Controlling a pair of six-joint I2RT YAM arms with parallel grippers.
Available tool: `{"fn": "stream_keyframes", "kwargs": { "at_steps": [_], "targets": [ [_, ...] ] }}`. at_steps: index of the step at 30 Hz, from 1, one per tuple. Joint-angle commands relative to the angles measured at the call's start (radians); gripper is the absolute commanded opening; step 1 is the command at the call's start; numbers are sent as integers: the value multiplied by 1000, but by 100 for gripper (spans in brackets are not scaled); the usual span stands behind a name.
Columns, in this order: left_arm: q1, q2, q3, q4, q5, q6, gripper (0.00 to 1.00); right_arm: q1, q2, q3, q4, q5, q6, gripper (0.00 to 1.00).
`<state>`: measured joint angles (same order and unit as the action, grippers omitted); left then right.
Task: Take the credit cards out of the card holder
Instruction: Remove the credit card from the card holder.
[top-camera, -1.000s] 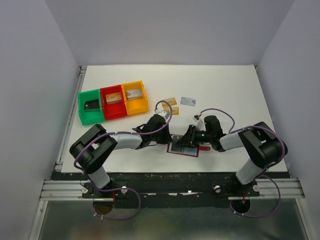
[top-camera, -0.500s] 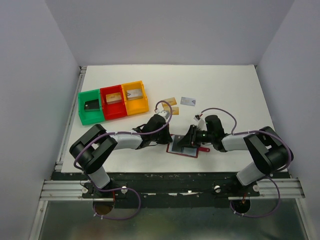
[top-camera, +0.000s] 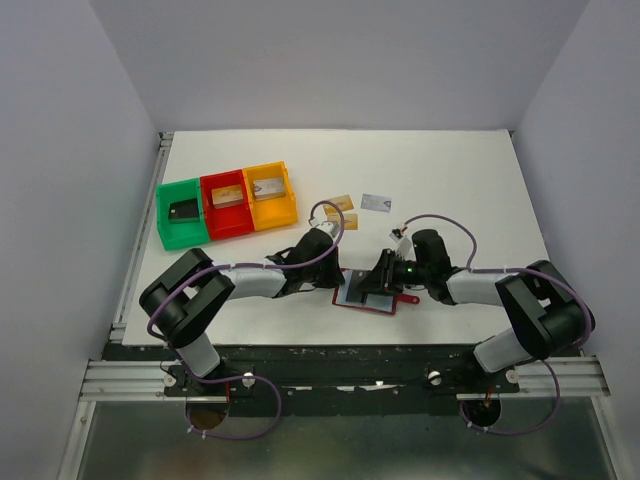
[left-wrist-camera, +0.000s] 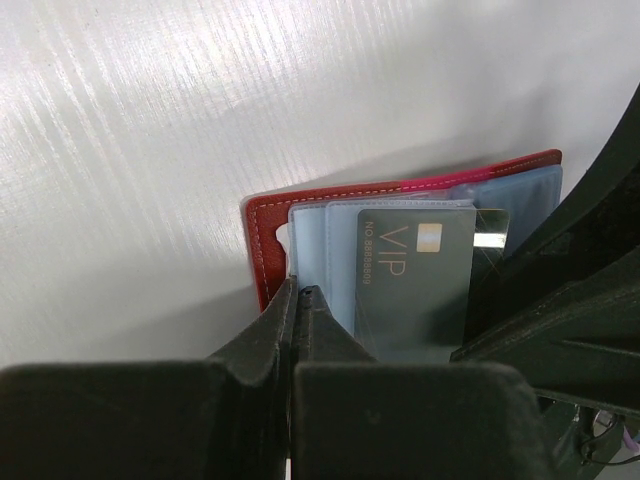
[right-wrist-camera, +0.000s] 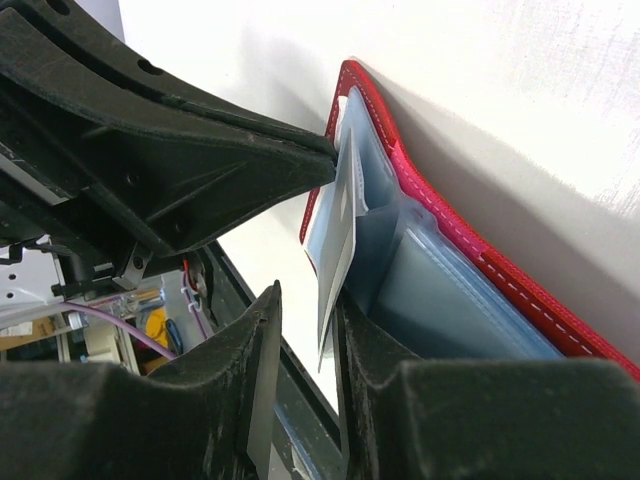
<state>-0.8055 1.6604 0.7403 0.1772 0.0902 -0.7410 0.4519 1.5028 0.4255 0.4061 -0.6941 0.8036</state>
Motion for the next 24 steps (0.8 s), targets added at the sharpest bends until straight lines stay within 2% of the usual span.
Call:
{"fn": "stream_keyframes", "kwargs": {
  "at_steps": [1, 24],
  "targets": [
    [0, 30, -15, -111, -56, 0, 0, -7, -35, -1, -23, 15, -21, 33],
    [9, 19, -24, -133, -79, -11, 0, -39, -62, -19, -70, 41, -38, 24]
  ]
}}
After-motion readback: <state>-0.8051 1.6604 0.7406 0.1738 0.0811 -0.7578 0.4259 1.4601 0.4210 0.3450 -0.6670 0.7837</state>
